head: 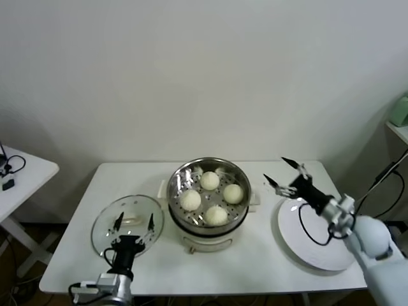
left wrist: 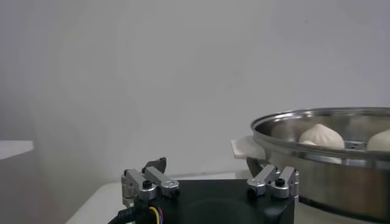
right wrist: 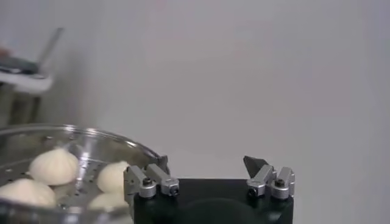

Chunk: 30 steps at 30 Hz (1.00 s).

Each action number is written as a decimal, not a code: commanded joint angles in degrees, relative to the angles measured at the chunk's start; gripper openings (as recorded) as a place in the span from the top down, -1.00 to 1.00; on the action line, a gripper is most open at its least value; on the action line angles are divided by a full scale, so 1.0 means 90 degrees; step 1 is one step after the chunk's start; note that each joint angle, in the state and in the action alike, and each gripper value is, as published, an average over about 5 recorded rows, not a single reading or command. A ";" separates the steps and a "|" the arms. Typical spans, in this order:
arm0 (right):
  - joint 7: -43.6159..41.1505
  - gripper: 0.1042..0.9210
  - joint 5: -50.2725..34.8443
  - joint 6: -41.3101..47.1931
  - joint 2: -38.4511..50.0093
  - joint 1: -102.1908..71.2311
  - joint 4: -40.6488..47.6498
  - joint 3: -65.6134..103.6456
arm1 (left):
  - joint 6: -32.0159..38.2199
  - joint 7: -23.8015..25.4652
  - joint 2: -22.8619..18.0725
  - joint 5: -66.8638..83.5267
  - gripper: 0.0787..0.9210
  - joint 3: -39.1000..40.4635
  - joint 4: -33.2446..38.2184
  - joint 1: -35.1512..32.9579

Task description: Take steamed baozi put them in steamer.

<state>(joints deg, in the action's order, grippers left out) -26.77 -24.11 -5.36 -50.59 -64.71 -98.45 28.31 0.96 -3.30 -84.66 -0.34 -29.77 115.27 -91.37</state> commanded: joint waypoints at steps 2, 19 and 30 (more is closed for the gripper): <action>0.0630 -0.76 0.0392 -0.1208 -0.2645 -0.2783 -0.0267 0.1930 | -0.0023 0.0011 -0.0012 0.0085 -0.77 -0.0065 0.0020 0.0013; 0.0647 -0.76 0.0227 -0.1470 -0.2803 -0.3095 -0.0266 0.1515 | 0.0056 0.0232 0.0005 0.0280 -0.77 -0.0301 -0.0123 0.0021; 0.0505 -0.76 0.0077 -0.1458 -0.2783 -0.3084 -0.0329 0.1549 | 0.0072 0.0416 0.0009 0.0299 -0.77 -0.0339 -0.0137 0.0063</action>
